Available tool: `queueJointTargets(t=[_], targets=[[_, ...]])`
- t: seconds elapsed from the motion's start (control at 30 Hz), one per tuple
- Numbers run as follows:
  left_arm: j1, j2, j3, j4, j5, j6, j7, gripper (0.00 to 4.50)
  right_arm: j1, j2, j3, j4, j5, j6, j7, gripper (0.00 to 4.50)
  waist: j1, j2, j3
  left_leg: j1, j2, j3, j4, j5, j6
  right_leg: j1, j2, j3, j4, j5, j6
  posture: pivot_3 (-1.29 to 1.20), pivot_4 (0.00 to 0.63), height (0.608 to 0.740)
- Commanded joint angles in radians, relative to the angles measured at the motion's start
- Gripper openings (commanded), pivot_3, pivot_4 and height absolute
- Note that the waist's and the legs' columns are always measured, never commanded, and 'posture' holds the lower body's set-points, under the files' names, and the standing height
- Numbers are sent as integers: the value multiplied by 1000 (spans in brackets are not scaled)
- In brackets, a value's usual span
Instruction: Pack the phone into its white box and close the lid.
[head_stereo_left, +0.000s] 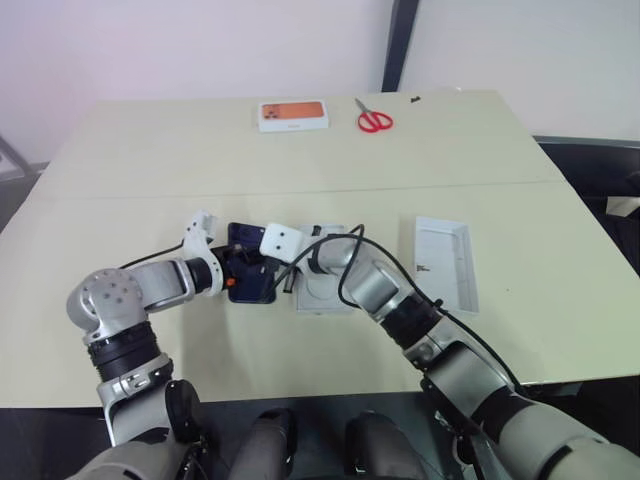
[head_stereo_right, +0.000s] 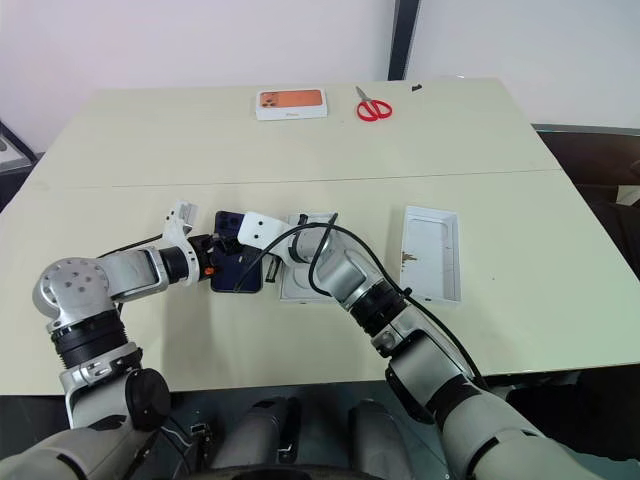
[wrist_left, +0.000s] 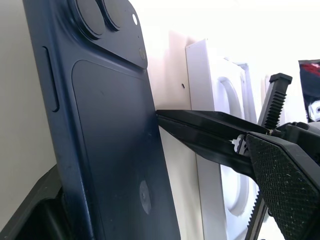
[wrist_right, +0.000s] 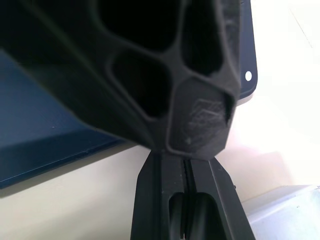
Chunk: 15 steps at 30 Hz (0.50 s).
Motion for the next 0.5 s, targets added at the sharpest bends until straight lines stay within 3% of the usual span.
queueJointTargets(t=[0.03,0.17,0.27,0.37,0.5], targets=[[-8,32,41,6,-15,8,32,4481,-8,2,-4,-65,-1,-4,5,0,-1,0,0,0,0,0,0,0,0,0,0,0,0,0,0,0,150,740],[1,45,53,14,-51,8,55,4481,-12,1,-7,-68,-1,-4,6,0,-4,0,0,0,0,0,-1,0,0,-1,0,0,0,0,0,0,150,740],[6,42,76,23,-76,8,75,3713,-12,2,-8,-71,-1,-4,6,0,-3,0,0,0,0,0,-1,0,0,-1,0,0,0,0,0,0,150,740],[7,44,89,26,-102,8,95,2303,-13,-1,-9,-81,-1,1,9,0,-3,0,0,0,0,0,-1,0,0,-1,0,0,0,0,0,0,150,740],[12,40,97,30,-133,8,127,2303,-13,-11,-16,-108,3,17,18,0,1,0,0,-1,0,0,0,0,0,-1,0,0,0,0,0,0,150,740]])
